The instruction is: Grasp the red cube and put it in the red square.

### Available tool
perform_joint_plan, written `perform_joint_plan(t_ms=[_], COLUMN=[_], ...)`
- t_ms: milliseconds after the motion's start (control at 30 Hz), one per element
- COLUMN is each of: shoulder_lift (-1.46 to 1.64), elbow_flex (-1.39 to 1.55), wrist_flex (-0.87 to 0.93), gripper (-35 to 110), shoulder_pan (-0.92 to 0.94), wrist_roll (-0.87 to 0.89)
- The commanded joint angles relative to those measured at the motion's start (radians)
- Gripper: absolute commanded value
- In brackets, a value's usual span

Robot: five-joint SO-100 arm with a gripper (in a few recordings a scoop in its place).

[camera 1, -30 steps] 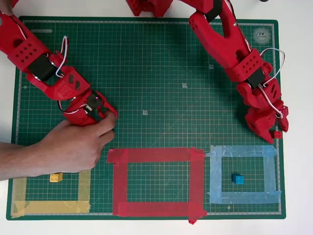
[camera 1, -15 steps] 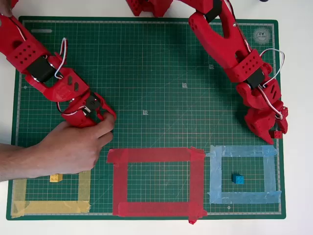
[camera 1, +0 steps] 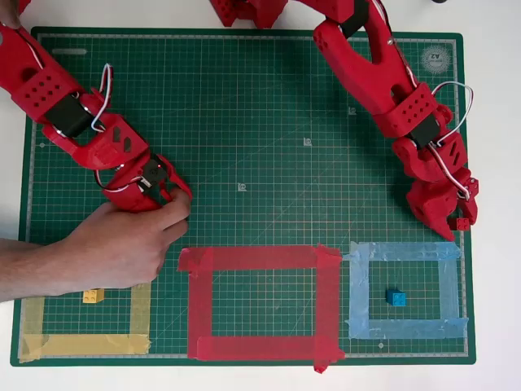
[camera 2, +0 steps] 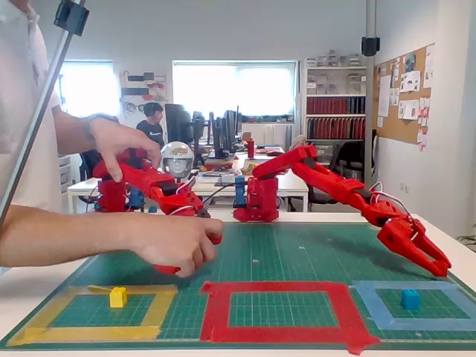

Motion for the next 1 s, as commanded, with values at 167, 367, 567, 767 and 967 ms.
perform_joint_plan(t_ms=[167, 367, 567, 767, 967], shoulder_lift=[0.025, 0.025, 0.048, 0.353, 0.703], elbow_flex=[-0.044, -0.049, -0.060, 0.222, 0.523], wrist_flex=[0.003, 0.003, 0.003, 0.002, -0.002], gripper=[1, 1, 1, 1, 1], shoulder_pan=[-0.002, 0.002, 0.006, -0.005, 0.075], wrist_roll=[-0.012, -0.012, -0.011, 0.029, 0.072])
